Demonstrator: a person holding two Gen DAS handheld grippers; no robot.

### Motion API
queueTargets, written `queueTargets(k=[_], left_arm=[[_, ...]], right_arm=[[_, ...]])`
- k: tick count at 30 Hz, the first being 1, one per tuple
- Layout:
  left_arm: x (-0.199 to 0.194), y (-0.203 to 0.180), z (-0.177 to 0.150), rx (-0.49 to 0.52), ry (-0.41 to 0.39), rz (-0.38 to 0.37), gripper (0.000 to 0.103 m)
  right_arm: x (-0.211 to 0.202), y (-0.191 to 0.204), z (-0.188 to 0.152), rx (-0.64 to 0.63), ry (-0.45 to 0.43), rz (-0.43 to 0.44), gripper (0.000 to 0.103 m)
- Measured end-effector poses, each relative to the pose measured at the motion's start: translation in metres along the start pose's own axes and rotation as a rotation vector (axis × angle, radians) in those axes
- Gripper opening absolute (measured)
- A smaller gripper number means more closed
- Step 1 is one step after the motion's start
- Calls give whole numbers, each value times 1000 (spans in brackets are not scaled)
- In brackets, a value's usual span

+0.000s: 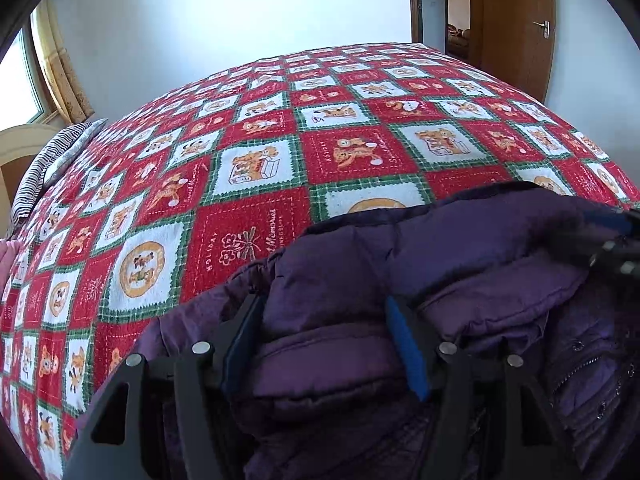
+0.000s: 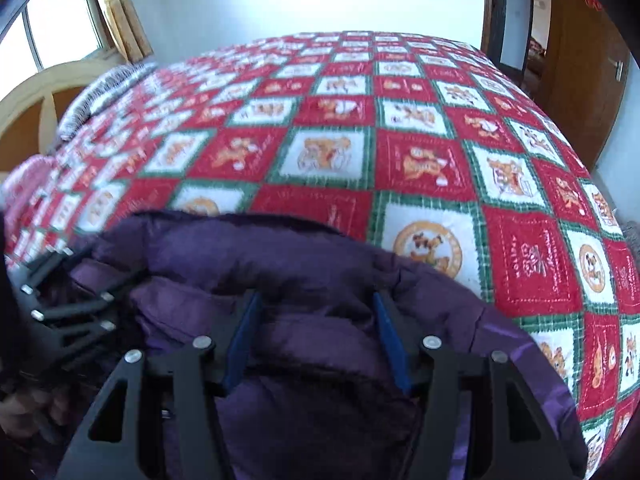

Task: Fold large clothes
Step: 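Hold the lifted hem over the jacket body with both tools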

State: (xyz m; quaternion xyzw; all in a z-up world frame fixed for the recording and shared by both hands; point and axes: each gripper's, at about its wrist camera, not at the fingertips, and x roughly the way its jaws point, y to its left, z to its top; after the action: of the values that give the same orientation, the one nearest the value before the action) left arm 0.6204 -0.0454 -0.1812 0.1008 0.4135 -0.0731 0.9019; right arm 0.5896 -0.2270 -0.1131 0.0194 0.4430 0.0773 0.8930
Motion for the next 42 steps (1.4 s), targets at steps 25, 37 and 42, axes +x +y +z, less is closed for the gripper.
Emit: queueTargets(k=[25,37,42], left_arm=[[5,-5,-3,5,-10,26,68],[7,-4,-3,0,-6,24,69],[7,-4,-2,-3,-6,21,69]], right_arm=[[19,16,-12,-78,-26,-132,68],[20,16,-12,-80,-25,-134,69],[20,15,-12,-76,-26,-131,69]])
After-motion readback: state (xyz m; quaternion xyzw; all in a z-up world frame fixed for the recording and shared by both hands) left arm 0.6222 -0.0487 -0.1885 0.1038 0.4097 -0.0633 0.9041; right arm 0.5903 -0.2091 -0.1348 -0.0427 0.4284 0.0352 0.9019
